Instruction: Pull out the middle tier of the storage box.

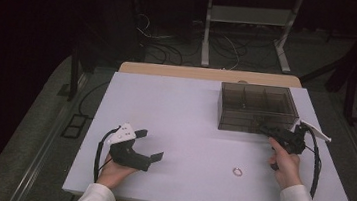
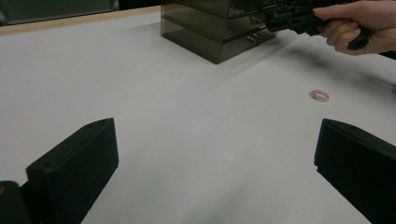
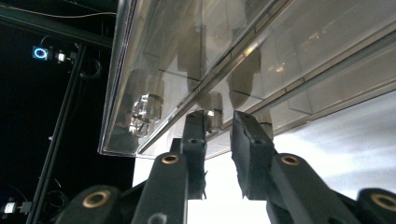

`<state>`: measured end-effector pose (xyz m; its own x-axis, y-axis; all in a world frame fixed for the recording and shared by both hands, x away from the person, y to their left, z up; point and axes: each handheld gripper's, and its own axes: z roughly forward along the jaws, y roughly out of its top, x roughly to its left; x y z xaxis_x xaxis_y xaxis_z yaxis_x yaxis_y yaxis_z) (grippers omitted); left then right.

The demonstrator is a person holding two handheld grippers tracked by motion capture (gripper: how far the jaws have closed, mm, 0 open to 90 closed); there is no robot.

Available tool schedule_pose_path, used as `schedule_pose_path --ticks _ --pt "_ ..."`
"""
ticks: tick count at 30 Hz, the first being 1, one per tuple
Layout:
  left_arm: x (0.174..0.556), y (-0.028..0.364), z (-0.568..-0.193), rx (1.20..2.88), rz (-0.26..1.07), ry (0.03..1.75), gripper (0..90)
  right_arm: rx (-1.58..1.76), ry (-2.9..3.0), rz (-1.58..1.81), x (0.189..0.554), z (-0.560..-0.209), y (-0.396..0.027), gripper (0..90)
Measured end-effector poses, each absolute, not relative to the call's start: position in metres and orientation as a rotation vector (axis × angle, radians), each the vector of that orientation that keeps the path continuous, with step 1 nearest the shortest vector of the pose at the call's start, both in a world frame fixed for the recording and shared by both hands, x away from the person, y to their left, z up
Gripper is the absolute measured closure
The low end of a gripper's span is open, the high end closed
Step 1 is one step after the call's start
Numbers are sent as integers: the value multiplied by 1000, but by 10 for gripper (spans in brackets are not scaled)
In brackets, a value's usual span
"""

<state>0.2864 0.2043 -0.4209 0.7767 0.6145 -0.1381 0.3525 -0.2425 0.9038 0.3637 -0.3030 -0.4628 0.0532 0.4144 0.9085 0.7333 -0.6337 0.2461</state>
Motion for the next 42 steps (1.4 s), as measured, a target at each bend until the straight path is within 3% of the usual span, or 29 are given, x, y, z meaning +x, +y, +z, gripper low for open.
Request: schedule_pose_path --ticks 7,42 --pt "287 204 -421 1860 295 740 0 -2063 -1184 -1620 363 -461 -300 796" --pt "287 205 -420 1853 299 739 0 -2077 -1157 -1610 341 -460 -299 802"
